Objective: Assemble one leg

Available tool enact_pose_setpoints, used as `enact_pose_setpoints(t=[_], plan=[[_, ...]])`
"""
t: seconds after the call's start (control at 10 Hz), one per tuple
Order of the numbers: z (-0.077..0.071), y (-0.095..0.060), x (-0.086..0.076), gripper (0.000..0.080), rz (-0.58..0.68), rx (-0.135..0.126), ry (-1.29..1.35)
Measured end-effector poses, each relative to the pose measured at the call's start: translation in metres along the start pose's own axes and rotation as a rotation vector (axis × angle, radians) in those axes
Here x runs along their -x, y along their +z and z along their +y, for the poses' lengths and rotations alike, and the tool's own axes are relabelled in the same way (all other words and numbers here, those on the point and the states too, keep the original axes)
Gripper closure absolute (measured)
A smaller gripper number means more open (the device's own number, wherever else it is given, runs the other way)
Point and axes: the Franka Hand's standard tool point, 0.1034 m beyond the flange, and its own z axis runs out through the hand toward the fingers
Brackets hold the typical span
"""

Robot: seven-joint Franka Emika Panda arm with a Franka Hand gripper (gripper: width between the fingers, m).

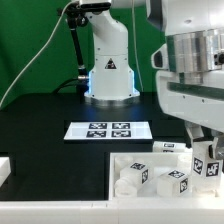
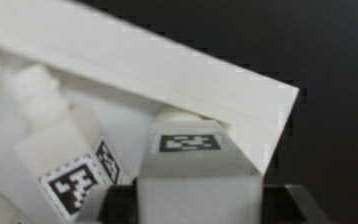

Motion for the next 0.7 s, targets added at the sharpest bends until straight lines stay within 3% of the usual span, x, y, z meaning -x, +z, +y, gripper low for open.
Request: enact_pose_setpoints(t=[0.1,0.2,0.3,0.4,0.5,0.7], plan=[[0.0001,0.0,0.0009,0.0516,-0.003,0.001,0.041],[0.0003,0.0004,0.0024,0.0461,-0.01,0.001,0.083],[0.0004,0.0006,0.003,0.0326,-0.01,0.001,0.078],[0.0003,0.0,0.0007,0.0326,-0.009,0.001,0.017],[-0.0001,-0.0013,-0.0044,0.0181,-0.008,0.001,-0.033],[-0.0002,-0.0014,-0.0055,0.0152,-0.007,0.0,-0.195]])
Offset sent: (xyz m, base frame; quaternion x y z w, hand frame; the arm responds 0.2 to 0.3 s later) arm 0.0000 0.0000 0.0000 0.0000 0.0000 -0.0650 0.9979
